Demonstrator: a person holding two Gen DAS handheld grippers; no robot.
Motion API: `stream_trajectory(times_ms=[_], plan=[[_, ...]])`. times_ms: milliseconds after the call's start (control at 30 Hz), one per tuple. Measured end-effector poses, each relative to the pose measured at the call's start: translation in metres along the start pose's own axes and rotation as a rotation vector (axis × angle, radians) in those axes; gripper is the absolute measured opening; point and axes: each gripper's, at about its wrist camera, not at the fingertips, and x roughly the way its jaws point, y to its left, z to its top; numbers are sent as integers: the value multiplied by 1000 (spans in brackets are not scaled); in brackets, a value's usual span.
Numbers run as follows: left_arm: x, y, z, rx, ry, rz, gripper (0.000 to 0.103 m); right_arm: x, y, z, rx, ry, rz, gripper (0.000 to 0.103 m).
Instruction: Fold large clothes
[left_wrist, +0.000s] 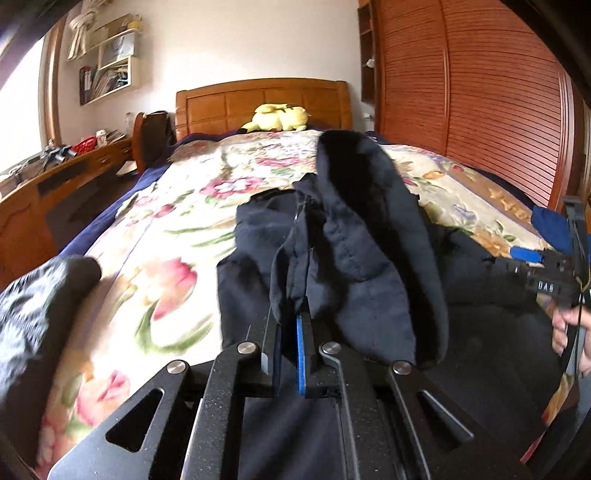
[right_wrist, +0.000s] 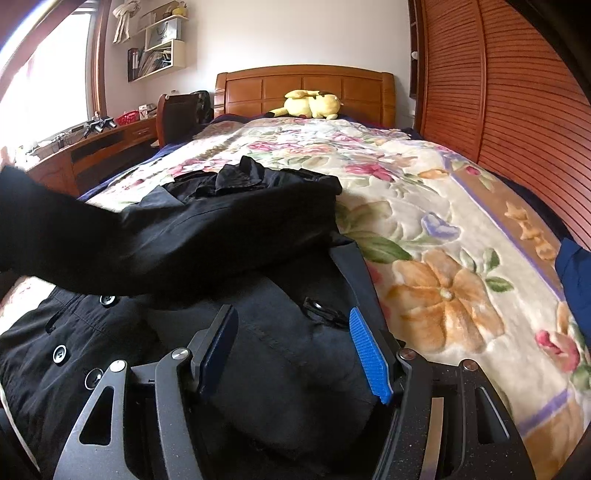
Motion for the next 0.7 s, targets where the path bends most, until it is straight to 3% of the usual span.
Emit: stream_trajectory(times_ms=[167,400,667,700], plan=[[-2,7,-19,-32,35,-3,7,3,2,1,-9,1,6,65],[-17,18,-41,-55,56,0,32,6,5,1,-34,5,2,65],[-33,30,-51,-57,48,8,37,6,5,1,-38,7,2,66],[-33,31,-50,-56,47,-2,43,6,5,1,-40,7,2,66]])
